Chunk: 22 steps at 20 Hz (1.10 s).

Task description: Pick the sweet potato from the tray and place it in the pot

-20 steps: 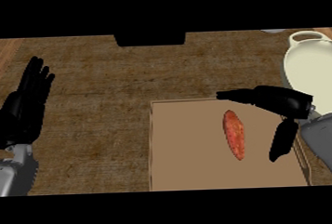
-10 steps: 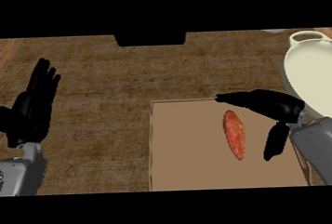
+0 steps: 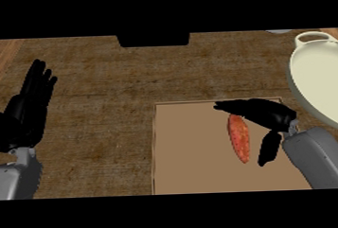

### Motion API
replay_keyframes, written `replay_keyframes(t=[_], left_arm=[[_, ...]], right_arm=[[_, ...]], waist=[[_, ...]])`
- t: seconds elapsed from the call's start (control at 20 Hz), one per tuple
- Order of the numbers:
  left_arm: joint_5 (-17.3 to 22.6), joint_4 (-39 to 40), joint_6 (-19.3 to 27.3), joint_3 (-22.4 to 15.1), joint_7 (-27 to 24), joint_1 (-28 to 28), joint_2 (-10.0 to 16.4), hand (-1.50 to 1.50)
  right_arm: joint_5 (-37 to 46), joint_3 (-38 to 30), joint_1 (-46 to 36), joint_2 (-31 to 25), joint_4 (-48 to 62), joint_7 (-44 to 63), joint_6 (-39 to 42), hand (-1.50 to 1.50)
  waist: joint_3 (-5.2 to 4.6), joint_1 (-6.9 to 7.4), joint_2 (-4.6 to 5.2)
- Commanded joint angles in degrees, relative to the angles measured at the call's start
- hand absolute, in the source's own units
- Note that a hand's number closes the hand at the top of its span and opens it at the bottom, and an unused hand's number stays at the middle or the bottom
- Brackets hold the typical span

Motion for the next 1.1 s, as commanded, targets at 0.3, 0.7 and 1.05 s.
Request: replay_keyframes(t=[0.3,0.7,1.05], left_arm=[[-2.45,2.44,-0.98,0.56,-0.53,-1.55,-2.18,0.0],[-2.89,-5.41,-1.83,1.46,2.49,2.86,-2.01,0.0],[-4.23,-3.33,-0.64,1.78,1.08,3.39,-3.14,0.0]], right_arm=[[9.6,2.35,0.11,0.99,7.87,-10.91,-5.99,1.5],[13.32,0.29,-4.79,4.17,14.91,-16.2,-8.1,1.5],[14.45,-1.04,12.29,8.97,-5.15,3.66,-9.63,1.5]], waist=[[0.02,0.01,0.13],[0.02,0.44,0.05],[-0.06,-1.98,-0.72]])
